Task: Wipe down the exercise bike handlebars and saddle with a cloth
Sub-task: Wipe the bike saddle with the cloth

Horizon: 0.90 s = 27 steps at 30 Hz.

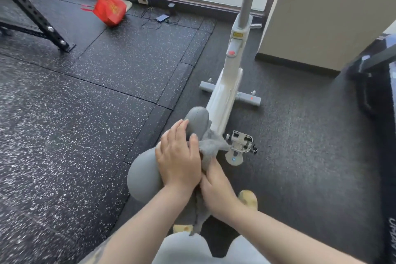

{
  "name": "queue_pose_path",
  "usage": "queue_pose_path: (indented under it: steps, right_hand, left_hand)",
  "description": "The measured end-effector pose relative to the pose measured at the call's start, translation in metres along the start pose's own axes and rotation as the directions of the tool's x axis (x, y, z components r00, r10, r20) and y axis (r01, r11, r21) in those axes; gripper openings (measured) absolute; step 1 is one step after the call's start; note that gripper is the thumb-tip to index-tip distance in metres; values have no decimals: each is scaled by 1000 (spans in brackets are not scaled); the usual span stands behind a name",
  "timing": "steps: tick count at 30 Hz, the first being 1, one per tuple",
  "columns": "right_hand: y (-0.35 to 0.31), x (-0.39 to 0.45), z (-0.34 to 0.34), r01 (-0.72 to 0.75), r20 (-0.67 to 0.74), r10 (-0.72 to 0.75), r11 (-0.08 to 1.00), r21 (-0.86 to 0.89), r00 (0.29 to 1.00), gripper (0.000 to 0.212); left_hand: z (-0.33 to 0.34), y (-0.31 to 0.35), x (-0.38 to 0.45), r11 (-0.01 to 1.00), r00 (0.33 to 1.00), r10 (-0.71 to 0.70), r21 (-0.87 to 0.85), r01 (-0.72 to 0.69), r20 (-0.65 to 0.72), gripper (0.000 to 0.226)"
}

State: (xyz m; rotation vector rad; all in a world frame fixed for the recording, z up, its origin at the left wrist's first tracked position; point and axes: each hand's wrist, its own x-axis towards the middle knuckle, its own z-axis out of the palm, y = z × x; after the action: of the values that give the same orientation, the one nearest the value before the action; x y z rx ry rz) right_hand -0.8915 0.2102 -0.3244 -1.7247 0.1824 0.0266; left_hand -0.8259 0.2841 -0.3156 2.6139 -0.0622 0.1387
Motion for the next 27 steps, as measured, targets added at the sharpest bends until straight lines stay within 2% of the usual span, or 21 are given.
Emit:
queue_pose_path:
  steps: [2,4,6,7,9,10,14,16,19,21,23,25,26,27]
  right_hand:
    - [5,36,-5,1,-3,-1,999,52,1000,46]
    - [6,67,-7,-91,-70,100,989,116,993,57]
    - [9,61,0,-125,-83,135,986,113,987,49]
    - [13,48,3,-88,-60,93,993,83,994,45]
    - [13,27,2,14,24,-16,998,57,1000,52]
    - [13,36,-2,38,15,-39,998,57,999,55]
    - [10,106,-5,-58,-161,61,998,21,985,49]
    - [17,87,1,-29,-132,25,999,-27,991,54]
    - [21,50,1,36,9,-36,999,-11,999,59]
    - [20,80,-3,3,7,-3,1000,1,1000,66]
    - [15,126,-15,-83,5,84,992,-97,996,74]
    - [13,135,-33,39,127,-5,964,-264,992,71]
    - [15,126,-43,193,221,-123,926,-325,967,62]
    - [18,115,-53,375,315,-264,849,-372,912,55]
  left_hand:
    - [-2,3,2,999,999,-32,-37,31,-23,54]
    - [-3,6,3,996,997,-51,-77,47,-52,53]
    - [-3,7,1,993,995,-62,-107,53,-83,50]
    - [-3,6,0,990,993,-71,-126,59,-99,49]
    - [-4,5,-2,982,986,-111,-166,89,-126,47]
    - [-4,5,-3,979,981,-135,-173,110,-140,48]
    - [0,6,-7,985,974,-172,-55,165,-147,48]
    - [2,9,-13,972,957,-234,-59,227,-174,48]
    - [3,12,-18,958,931,-285,-111,266,-229,47]
    - [4,13,-17,951,917,-308,-107,290,-252,45]
    - [4,14,-14,947,916,-321,-65,314,-242,43]
    - [5,15,-13,947,917,-314,-13,321,-245,40]
    - [6,15,-13,947,917,-310,9,322,-251,38]
    - [6,15,-13,946,917,-304,31,323,-258,37]
